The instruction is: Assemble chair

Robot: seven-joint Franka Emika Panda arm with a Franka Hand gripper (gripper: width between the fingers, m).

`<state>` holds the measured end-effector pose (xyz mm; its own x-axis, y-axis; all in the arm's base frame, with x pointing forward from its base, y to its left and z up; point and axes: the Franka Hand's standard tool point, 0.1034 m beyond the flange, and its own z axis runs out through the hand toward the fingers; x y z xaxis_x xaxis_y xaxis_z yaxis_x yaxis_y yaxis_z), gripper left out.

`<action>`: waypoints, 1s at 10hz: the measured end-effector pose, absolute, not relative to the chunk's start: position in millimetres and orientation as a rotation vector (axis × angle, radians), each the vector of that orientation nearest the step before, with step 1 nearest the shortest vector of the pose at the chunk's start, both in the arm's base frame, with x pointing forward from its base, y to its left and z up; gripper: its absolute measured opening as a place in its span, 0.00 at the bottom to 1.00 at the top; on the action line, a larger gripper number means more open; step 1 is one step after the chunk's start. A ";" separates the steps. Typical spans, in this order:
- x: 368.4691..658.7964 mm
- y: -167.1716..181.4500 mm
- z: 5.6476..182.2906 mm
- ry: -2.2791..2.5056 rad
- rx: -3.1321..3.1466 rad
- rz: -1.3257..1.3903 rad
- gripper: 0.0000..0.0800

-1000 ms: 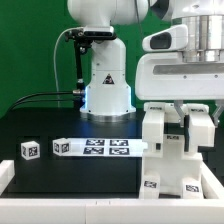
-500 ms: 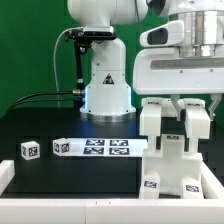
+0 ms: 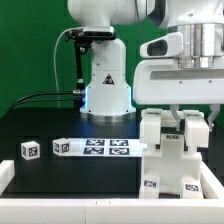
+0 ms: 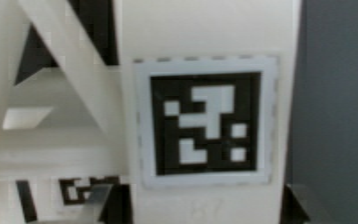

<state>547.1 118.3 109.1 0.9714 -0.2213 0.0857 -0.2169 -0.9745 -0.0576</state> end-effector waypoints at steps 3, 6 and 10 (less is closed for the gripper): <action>552.5 116.6 99.2 0.351 -3.078 -0.127 0.36; 553.6 116.6 98.7 0.351 -3.078 -0.120 0.36; 555.8 116.3 100.0 0.359 -3.066 -0.134 0.58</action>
Offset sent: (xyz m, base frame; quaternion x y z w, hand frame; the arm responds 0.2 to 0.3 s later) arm 0.0055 0.0053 -0.0147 -0.0048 -0.0274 0.0323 0.9991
